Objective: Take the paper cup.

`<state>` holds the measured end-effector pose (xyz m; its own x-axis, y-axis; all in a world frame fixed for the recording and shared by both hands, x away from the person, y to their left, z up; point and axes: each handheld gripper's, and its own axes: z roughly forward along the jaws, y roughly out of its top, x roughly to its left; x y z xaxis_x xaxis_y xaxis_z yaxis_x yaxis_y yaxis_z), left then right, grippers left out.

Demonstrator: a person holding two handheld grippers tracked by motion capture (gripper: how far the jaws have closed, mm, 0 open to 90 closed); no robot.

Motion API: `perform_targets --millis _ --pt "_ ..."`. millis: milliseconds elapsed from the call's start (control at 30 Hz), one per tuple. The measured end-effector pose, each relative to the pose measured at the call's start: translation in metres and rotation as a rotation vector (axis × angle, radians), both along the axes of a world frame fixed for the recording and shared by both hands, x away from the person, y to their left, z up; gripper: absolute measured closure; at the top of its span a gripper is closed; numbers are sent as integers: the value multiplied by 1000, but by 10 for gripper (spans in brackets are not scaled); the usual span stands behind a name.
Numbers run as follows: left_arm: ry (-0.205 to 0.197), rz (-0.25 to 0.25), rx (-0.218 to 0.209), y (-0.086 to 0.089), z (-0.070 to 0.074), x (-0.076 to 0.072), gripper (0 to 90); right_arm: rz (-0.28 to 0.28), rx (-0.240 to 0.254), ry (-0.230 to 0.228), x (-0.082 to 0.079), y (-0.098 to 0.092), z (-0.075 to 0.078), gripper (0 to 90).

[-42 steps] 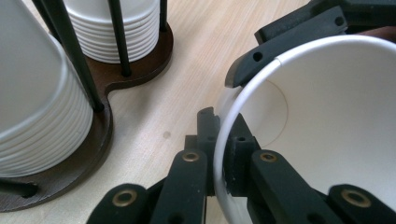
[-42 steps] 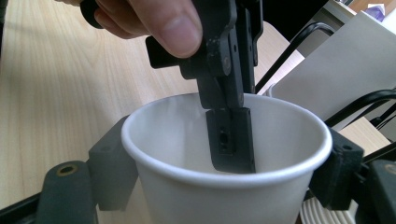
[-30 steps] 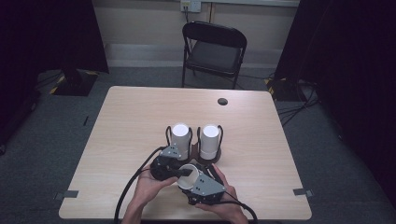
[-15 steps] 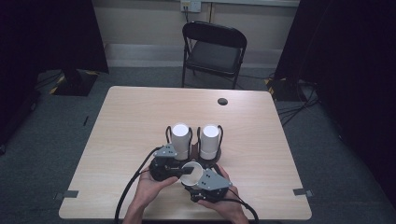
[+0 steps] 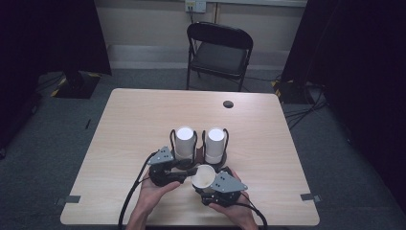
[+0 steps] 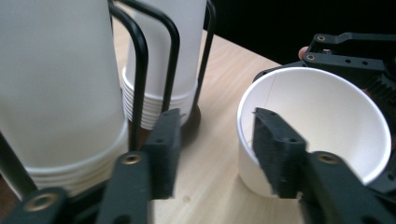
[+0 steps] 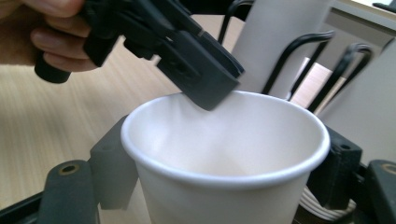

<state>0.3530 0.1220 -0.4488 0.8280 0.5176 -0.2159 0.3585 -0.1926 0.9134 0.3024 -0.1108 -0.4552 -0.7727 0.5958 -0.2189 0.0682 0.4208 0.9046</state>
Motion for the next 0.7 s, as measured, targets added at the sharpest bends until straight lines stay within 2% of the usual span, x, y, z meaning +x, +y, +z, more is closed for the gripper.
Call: perform_targets --millis 67,133,167,200,233,367,400,533,700 --pt "-10 12 -1 1 0 -1 445 -4 8 2 1 -2 0 234" --pt "-21 29 -36 4 -1 -1 394 -15 32 10 3 -7 1 234" --pt "-25 38 -37 5 -2 -2 382 -22 36 15 3 -8 1 234" --pt "-25 38 -37 5 -2 -2 377 -22 36 15 3 -8 1 234" --pt "-34 68 -21 7 -3 -3 355 -33 51 16 3 -11 1 234" --pt "-38 87 -23 12 -6 -4 290 -40 89 23 4 -16 3 234" --pt "-48 97 -10 14 -7 -5 271 -51 116 32 5 -20 3 235" --pt "-59 118 2 19 -10 -7 242 -68 134 34 7 -26 3 235" --pt "-74 139 -5 23 -14 -9 209 -93 163 43 9 -32 4 235"
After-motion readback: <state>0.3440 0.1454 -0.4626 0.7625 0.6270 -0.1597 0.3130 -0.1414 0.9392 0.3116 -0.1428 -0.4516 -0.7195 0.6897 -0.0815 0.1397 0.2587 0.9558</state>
